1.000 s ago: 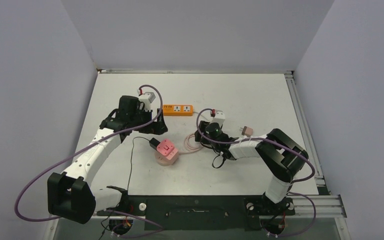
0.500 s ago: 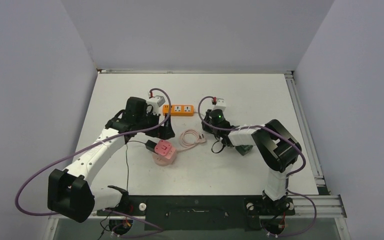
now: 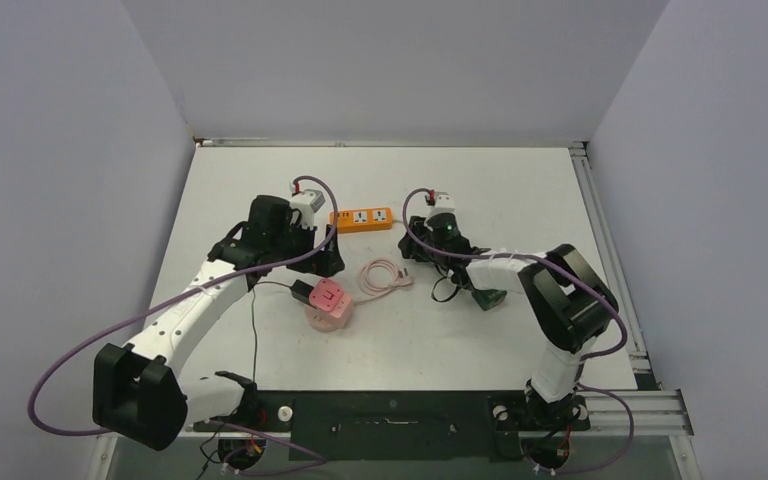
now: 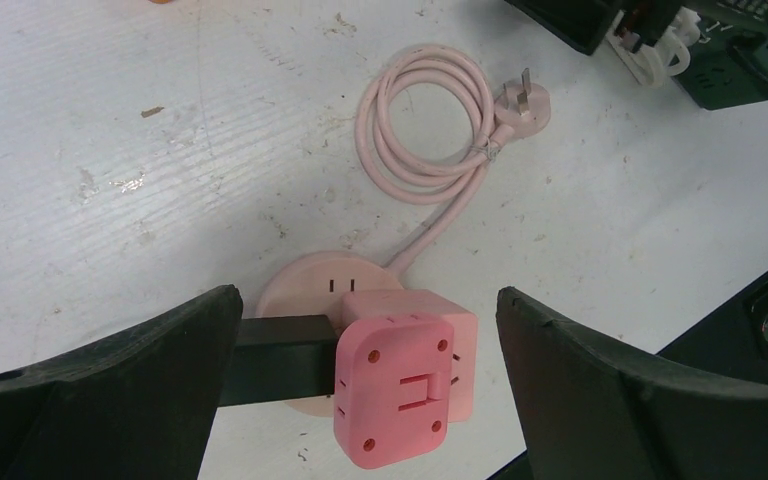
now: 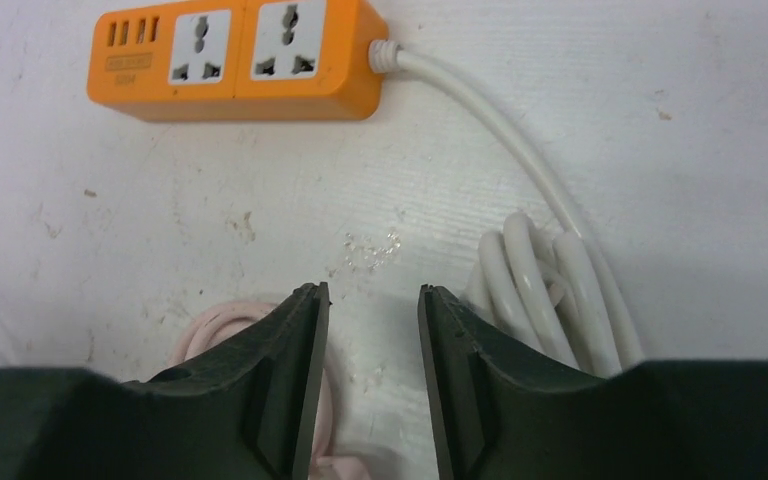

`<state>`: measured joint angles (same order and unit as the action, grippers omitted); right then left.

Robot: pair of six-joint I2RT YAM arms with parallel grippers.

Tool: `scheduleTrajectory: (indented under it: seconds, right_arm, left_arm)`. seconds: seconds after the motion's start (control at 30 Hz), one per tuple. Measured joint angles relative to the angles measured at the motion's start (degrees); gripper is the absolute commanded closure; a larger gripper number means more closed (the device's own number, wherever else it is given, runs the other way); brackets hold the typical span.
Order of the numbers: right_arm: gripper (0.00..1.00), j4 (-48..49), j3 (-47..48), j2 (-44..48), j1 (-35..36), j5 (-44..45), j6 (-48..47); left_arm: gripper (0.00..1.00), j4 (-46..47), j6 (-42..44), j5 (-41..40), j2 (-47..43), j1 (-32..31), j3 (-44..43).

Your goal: Pull the plug off the socket

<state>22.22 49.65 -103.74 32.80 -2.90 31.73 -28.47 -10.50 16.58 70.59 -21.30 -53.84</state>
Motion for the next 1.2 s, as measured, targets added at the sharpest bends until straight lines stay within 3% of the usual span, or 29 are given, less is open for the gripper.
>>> scheduleTrajectory:
  seconds: [0.23, 0.4, 0.87, 1.03, 1.2]
  right_arm:
    - [0.40, -4.6, -2.5, 6.8, 5.0, 5.1, 1.5]
    - [0.39, -6.5, -3.7, 7.6, 9.0, 10.5, 4.6]
    - [0.36, -9.7, -4.0, 5.2, 11.8, 16.6, 9.5]
    - [0.42, -10.1, -4.0, 4.6, 12.9, 17.1, 10.2]
    - [0.64, -10.2, -4.1, 4.5, 13.4, 17.4, 11.0]
  left_arm:
    - [0.04, 0.3, -0.8, -1.5, -0.7, 0.4, 0.0]
    - [0.04, 0.5, -0.9, -1.8, -0.7, 0.4, 0.0]
    - [0.04, 0.5, -0.9, -2.9, -0.7, 0.4, 0.0]
    - [0.04, 0.5, -0.9, -3.0, -0.7, 0.4, 0.0]
    - [0.04, 0.5, -0.9, -3.1, -0.7, 0.4, 0.0]
